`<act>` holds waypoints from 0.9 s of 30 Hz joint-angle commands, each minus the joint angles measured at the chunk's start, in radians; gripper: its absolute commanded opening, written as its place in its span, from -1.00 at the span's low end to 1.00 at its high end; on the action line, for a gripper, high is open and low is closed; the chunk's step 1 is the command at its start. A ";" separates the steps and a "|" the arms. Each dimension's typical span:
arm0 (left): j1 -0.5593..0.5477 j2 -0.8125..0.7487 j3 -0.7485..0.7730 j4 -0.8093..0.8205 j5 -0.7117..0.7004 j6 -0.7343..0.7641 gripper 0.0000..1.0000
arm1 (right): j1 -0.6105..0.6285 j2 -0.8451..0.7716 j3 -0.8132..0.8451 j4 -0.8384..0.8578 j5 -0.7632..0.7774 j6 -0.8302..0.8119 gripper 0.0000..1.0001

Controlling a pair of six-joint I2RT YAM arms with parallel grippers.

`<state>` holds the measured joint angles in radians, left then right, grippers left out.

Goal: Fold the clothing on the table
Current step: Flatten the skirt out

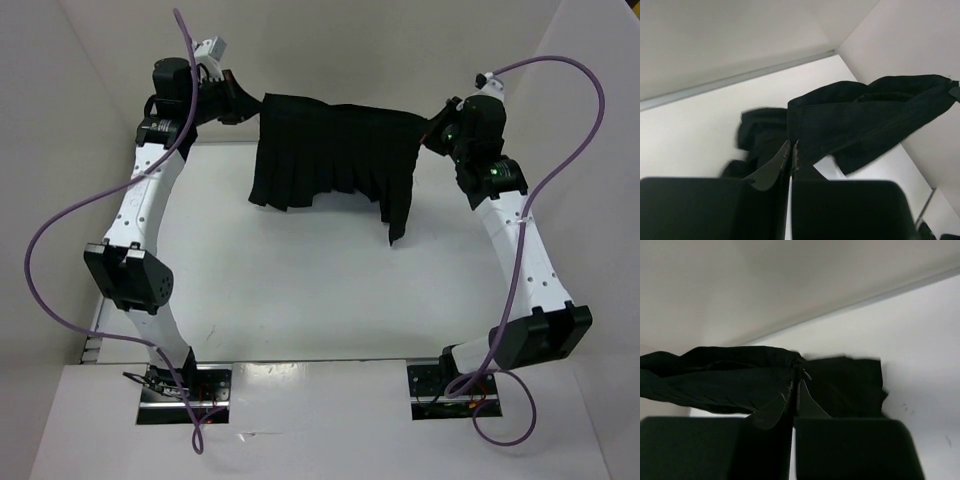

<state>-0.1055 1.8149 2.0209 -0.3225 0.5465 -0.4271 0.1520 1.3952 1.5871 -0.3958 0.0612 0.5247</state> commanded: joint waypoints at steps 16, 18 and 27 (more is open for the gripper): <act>0.055 -0.563 -0.340 -0.042 0.363 0.010 -1.00 | -0.002 -0.517 0.002 -0.342 -0.096 -0.169 -1.00; 0.055 -0.618 -0.349 -0.078 0.350 0.010 -1.00 | -0.002 -0.529 0.002 -0.365 -0.109 -0.169 -1.00; 0.055 -0.404 -0.366 -0.110 0.181 0.011 -1.00 | -0.002 -0.268 -0.110 -0.244 -0.262 -0.103 -1.00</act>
<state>-0.0677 1.2304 1.7081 -0.3912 0.8368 -0.4419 0.1581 0.9649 1.5345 -0.6903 -0.1547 0.4049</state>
